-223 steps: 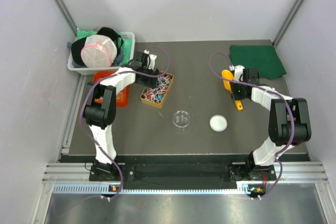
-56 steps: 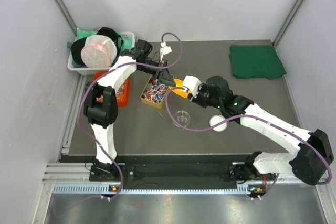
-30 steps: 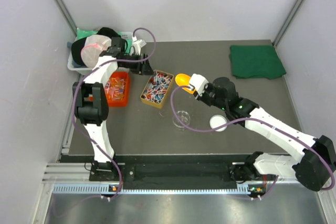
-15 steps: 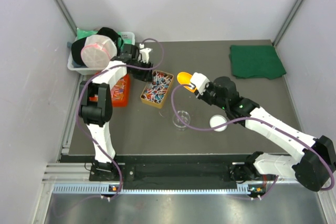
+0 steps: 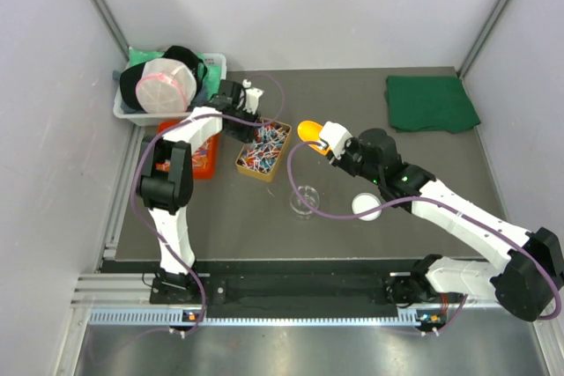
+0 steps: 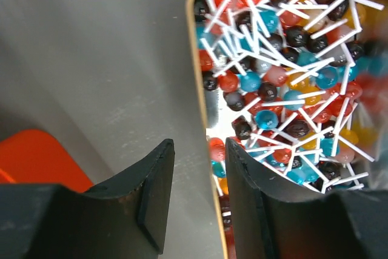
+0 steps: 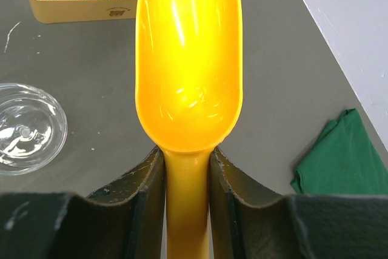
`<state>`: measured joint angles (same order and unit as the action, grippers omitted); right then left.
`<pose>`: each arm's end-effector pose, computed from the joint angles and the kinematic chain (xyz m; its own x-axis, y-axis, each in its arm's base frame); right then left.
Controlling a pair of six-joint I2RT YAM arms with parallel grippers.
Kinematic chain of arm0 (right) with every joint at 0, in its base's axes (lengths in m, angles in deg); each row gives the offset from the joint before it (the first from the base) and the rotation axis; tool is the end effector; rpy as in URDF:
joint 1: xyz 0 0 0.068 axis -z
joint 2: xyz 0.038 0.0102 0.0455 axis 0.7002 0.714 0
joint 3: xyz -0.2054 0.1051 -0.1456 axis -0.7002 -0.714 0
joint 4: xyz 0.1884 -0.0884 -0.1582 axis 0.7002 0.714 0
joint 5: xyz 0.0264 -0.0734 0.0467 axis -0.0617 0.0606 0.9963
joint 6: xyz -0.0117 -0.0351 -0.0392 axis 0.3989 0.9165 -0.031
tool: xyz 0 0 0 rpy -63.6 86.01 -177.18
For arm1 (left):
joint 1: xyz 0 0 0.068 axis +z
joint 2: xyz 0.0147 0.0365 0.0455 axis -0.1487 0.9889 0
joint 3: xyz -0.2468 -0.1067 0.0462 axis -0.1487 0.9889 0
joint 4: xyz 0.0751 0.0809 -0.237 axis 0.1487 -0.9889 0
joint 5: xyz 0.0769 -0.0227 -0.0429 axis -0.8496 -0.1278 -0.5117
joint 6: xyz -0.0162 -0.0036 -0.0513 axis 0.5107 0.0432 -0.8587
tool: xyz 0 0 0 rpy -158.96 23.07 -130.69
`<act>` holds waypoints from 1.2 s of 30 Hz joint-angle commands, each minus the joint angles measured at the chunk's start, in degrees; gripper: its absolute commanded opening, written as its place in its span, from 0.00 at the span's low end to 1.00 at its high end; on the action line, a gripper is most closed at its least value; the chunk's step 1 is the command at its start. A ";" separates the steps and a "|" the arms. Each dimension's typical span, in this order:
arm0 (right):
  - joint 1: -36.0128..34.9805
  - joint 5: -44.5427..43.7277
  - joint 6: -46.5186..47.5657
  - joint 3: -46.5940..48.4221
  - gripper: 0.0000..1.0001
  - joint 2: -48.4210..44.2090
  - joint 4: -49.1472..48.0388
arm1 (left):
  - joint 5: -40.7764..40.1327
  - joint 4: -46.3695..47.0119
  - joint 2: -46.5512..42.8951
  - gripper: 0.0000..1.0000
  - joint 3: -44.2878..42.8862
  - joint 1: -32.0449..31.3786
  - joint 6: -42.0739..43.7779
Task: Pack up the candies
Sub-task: Pick up the storage box at the center of the board.
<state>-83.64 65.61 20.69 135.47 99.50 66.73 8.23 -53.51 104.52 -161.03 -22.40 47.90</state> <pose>0.2054 0.1647 0.2944 -0.0104 -0.6310 -0.7757 -0.6791 0.5739 -0.4577 0.4216 -0.1103 0.2040 -0.7295 0.3726 -0.5737 0.4780 0.8776 -0.0378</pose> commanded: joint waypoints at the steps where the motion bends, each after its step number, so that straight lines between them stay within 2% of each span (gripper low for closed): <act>1: 0.44 -0.38 -0.34 1.15 0.00 -0.63 -2.75 | -3.19 2.87 -2.46 0.43 0.25 -1.45 0.73; 10: 0.44 0.32 -0.61 1.06 0.00 -1.07 -2.31 | -5.29 3.92 -0.96 0.31 1.13 -2.59 0.55; 36: 0.61 1.91 -0.87 0.98 0.00 -0.98 -1.79 | -8.11 4.01 4.40 0.30 0.25 -4.35 0.82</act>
<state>-83.64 66.44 20.52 135.47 99.50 67.00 0.99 -50.34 108.63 -160.20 -26.46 48.25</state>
